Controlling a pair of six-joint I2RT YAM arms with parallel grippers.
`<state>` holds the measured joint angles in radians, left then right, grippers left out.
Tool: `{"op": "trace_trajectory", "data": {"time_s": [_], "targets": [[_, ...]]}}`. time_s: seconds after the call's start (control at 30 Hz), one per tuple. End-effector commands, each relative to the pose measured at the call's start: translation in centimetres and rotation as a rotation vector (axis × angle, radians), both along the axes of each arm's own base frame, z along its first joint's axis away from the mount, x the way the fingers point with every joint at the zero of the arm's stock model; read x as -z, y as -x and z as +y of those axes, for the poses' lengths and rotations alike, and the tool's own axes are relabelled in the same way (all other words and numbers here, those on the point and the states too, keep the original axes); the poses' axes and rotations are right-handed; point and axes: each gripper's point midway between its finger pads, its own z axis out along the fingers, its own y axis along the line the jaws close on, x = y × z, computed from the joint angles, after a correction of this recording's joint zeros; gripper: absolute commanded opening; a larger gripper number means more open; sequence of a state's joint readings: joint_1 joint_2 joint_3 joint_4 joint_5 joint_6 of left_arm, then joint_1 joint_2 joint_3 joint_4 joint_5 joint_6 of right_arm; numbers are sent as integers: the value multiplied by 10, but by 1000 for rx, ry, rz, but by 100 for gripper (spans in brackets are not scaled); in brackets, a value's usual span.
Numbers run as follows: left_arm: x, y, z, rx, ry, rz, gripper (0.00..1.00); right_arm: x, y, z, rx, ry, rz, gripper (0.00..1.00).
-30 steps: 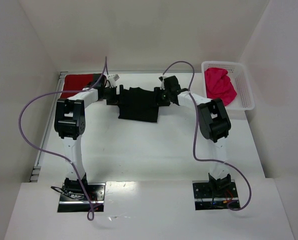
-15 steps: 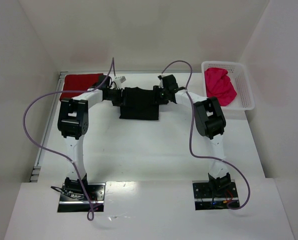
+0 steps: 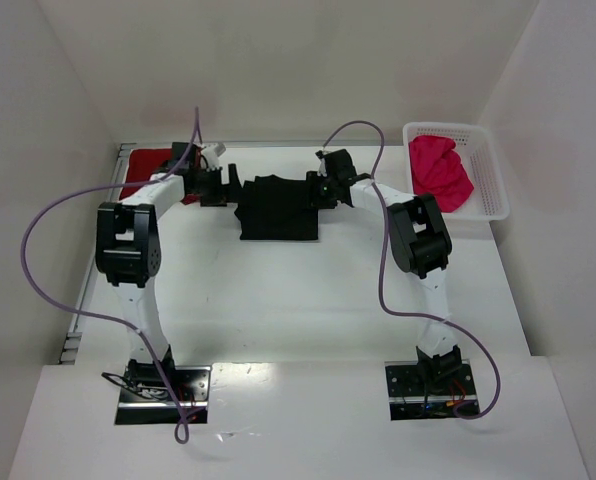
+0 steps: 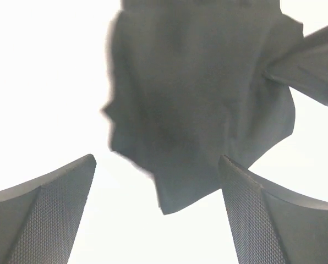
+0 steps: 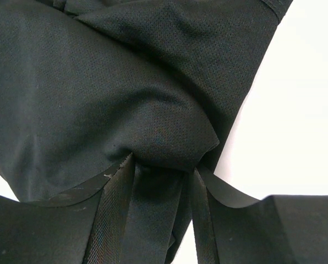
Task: Fold and stack the t-shirts
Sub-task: Fold the long partially folded tshirt into a neat square, then put the neatly folded tshirt into the corner of the board with the left arm
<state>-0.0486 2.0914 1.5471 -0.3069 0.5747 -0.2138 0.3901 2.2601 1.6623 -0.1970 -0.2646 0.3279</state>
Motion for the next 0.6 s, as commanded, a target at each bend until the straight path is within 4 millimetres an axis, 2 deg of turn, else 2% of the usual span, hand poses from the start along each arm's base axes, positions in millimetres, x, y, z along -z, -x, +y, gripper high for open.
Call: {"op": "trace_trajectory", "data": {"time_s": [0.0,0.07,0.1,0.17,0.23,0.43,0.47,0.57], "targets": [[-29,-4,23,-73,-30,-47,100,-10,-5,-4,-2,18,-24,49],[-29,-4,24,-73,-30,-47,100,-10,-5,-4,-8,23,-28,49],[-20,-3,21,-63,-19,-23,100,-5,-1,-6,-8,30,-11,49],[-16,-2,19,-54,-9,-12,100,-5,-1,-6,-8,30,-11,49],[-2,2,16,-46,13,15,100,-5,-1,-6,-8,30,-11,49],[13,7,10,-20,47,58,100,-5,-1,-6,-8,30,-11,49],[22,11,10,-20,46,80,100,-5,-1,-6,-8,30,-11,49],[30,10,10,-21,46,91,100,-5,-1,-5,-2,25,-7,49]]}}
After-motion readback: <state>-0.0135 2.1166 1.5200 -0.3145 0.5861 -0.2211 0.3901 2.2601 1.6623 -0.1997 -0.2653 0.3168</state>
